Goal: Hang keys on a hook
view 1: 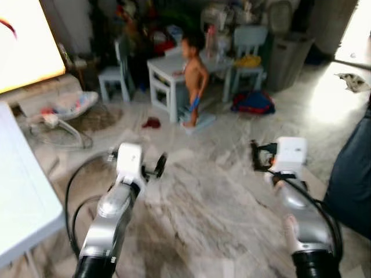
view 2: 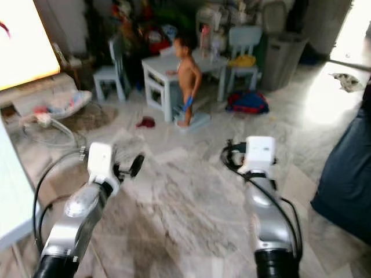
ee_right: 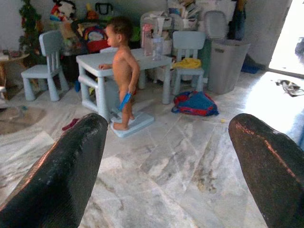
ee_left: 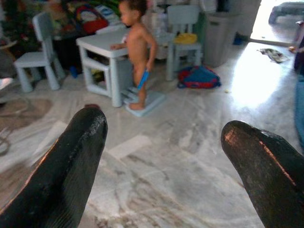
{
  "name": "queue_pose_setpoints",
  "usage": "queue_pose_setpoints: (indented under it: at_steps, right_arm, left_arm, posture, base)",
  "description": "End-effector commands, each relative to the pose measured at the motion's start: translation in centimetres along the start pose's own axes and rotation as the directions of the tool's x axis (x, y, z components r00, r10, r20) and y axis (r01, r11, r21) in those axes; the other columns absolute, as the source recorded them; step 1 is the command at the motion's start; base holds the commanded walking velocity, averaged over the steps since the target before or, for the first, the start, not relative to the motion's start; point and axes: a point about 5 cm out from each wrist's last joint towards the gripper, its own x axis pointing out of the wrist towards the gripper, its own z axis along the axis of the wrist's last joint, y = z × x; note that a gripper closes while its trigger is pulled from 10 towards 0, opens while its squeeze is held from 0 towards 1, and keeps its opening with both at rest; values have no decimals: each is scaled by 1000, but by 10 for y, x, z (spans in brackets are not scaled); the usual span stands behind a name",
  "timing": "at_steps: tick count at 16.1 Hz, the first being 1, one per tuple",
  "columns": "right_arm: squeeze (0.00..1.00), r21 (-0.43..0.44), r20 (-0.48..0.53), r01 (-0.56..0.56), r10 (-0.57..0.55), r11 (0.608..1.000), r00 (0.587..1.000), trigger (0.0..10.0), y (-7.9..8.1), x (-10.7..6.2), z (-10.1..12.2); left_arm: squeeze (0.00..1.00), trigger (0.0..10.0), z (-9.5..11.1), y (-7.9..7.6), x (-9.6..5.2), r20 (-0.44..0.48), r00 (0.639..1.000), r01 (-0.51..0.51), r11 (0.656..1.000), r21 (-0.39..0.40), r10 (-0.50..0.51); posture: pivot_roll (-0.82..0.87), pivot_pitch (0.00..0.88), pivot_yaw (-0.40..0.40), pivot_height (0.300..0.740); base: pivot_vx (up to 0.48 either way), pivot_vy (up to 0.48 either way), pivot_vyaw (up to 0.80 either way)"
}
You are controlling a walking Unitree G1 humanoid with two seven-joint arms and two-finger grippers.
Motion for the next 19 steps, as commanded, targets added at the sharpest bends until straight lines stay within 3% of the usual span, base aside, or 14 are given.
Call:
queue_pose_setpoints:
  at_steps: [1, 7, 19]
  right_arm:
    - [0, 1, 5, 5, -5, 1000, 1000, 10000, 0, 1, 2]
    - [0, 5, 5, 5, -5, 1000, 1000, 10000, 2, 1, 1]
    - [0, 5, 0, -1, 1, 1000, 1000, 10000, 3, 1, 0]
  left_arm:
    - [0, 10000, 7, 0, 3, 19, 1000, 14, 1000, 14, -15]
    - [0, 10000, 5, 1, 2, 4, 1000, 14, 1000, 13, -14]
    - [0, 10000, 4, 2, 2, 10, 1000, -6, 1000, 10, 5]
  posture:
    - [-25, 0, 20, 740]
    - [-20, 0, 21, 740]
    - [-25, 0, 17, 740]
  base:
    - [469, 0, 0]
    - [382, 0, 0]
    - [22, 0, 0]
